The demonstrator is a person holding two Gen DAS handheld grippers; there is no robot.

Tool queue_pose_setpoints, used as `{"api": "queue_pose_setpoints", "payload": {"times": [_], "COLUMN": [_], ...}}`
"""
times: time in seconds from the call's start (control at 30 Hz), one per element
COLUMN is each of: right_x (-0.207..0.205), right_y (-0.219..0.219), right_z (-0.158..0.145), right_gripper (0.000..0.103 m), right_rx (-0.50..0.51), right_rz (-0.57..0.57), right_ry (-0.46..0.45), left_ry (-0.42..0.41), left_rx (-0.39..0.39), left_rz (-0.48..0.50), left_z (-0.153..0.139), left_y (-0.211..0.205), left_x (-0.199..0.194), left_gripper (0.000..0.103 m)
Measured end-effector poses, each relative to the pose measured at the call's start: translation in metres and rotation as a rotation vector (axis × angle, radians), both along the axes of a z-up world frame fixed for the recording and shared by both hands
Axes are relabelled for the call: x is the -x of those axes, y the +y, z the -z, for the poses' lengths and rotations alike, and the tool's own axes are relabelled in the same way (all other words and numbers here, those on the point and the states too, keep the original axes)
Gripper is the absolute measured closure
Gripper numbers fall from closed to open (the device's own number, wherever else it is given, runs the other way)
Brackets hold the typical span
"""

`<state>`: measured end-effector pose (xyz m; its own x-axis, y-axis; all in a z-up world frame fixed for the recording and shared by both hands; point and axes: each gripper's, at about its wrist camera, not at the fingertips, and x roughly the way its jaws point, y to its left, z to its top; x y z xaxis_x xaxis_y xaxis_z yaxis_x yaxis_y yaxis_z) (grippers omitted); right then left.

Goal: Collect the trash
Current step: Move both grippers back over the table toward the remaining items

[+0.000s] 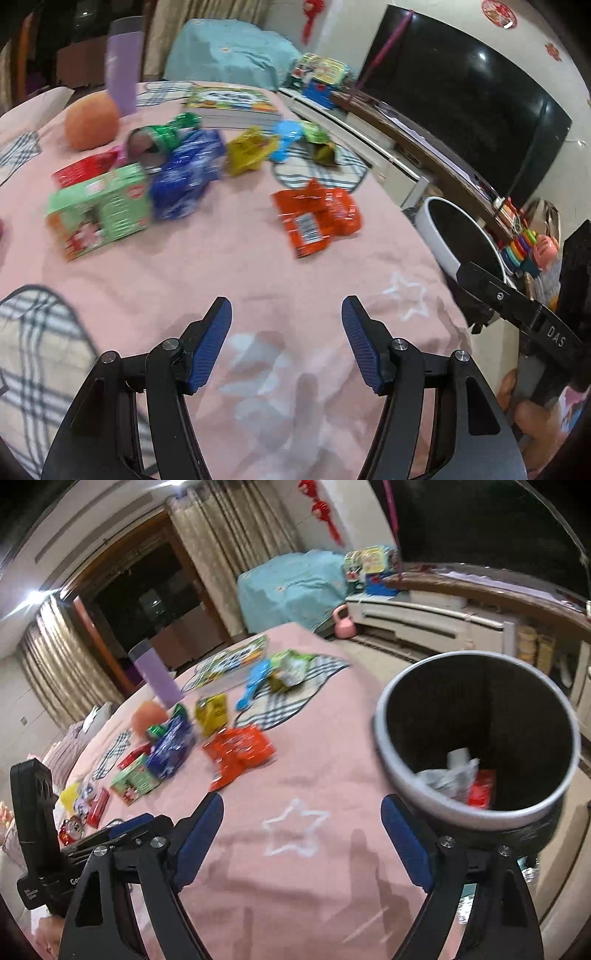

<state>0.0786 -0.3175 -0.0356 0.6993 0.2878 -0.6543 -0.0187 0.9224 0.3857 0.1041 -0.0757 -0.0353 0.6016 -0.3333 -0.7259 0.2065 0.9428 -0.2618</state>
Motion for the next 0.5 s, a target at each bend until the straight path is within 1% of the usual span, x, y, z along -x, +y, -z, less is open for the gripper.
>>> {"api": "queue_pose_setpoints", "payload": {"times": [0.27, 0.4, 0.47, 0.5], "right_x": [-0.009, -0.016, -0.021, -0.024], "right_y": [0.045, 0.063, 0.072, 0.078], "right_z": [0.001, 0.006, 0.008, 0.010], "right_gripper": [0.014, 0.014, 0.014, 0.014], "right_rx": [0.048, 0.053, 0.058, 0.067], "right_rz": [-0.062, -0.080, -0.086, -0.090], "right_ry": [-0.006, 0.000, 0.010, 0.013], "left_ry": [-0.011, -0.018, -0.020, -0.023], "left_rx": [-0.020, -0.042, -0.057, -0.072], "left_rz": [-0.069, -0.097, -0.100, -0.106], "left_z": [0.004, 0.006, 0.008, 0.008], "left_y": [0.051, 0.074, 0.082, 0.089], "left_x": [0.008, 0.006, 0.003, 0.000], "left_gripper": [0.037, 0.037, 0.035, 0.031]}}
